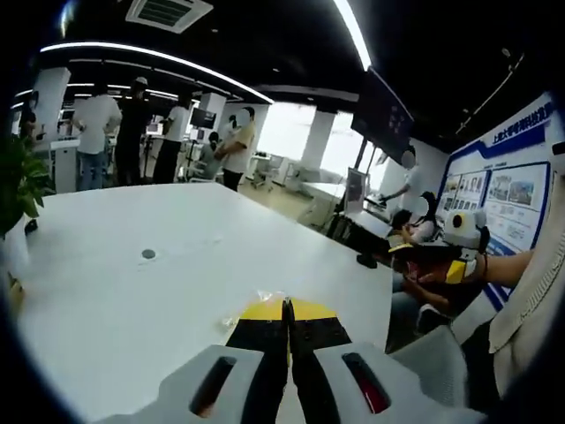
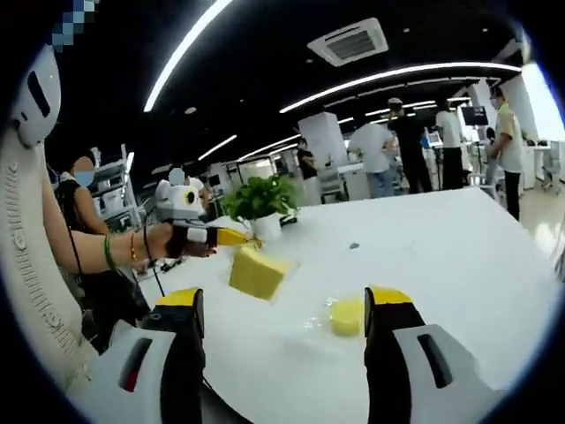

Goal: Compare the silicone blocks by pressing each to a similar depth, holding the contact briefly, and releasing to observe deformation and rebound differences across the visible hardness samples.

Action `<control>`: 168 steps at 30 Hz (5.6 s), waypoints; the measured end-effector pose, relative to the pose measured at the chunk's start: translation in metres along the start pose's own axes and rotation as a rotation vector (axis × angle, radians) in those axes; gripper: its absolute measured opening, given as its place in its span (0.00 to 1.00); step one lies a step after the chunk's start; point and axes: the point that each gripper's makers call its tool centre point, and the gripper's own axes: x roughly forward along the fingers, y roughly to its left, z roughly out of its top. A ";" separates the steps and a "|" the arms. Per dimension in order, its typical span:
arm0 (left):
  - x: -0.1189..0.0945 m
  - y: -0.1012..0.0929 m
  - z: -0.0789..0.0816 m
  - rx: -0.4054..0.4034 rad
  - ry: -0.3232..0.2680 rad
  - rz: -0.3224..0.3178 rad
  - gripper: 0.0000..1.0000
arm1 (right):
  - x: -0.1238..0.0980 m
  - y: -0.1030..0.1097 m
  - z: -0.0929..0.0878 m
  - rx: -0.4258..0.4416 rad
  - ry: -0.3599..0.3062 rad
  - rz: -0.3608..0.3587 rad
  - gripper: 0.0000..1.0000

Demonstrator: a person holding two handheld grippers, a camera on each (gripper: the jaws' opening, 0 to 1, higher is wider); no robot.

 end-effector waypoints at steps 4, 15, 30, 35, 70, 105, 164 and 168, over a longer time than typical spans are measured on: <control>0.005 0.015 -0.014 -0.044 0.017 0.012 0.00 | -0.003 -0.005 -0.013 0.025 0.022 -0.034 0.70; 0.011 0.044 -0.058 -0.155 0.088 0.001 0.00 | -0.018 -0.039 -0.013 0.044 0.020 -0.156 0.66; 0.013 0.119 -0.048 -0.178 0.038 0.101 0.00 | -0.046 -0.064 -0.026 0.076 0.063 -0.270 0.65; 0.019 0.154 -0.056 -0.150 0.069 0.150 0.00 | -0.045 -0.065 -0.034 0.092 0.085 -0.266 0.64; 0.016 0.233 -0.130 -0.177 0.181 0.290 0.00 | -0.032 -0.073 -0.043 0.098 0.156 -0.256 0.57; -0.093 0.077 -0.051 0.004 -0.076 0.446 0.41 | -0.022 -0.020 -0.006 0.031 0.016 -0.016 0.57; -0.084 -0.069 -0.029 -0.125 -0.194 0.330 0.71 | -0.021 -0.021 -0.017 0.109 -0.035 0.151 0.64; -0.066 -0.062 -0.023 -0.254 -0.230 0.327 0.73 | -0.021 -0.026 -0.021 0.117 -0.024 0.162 0.63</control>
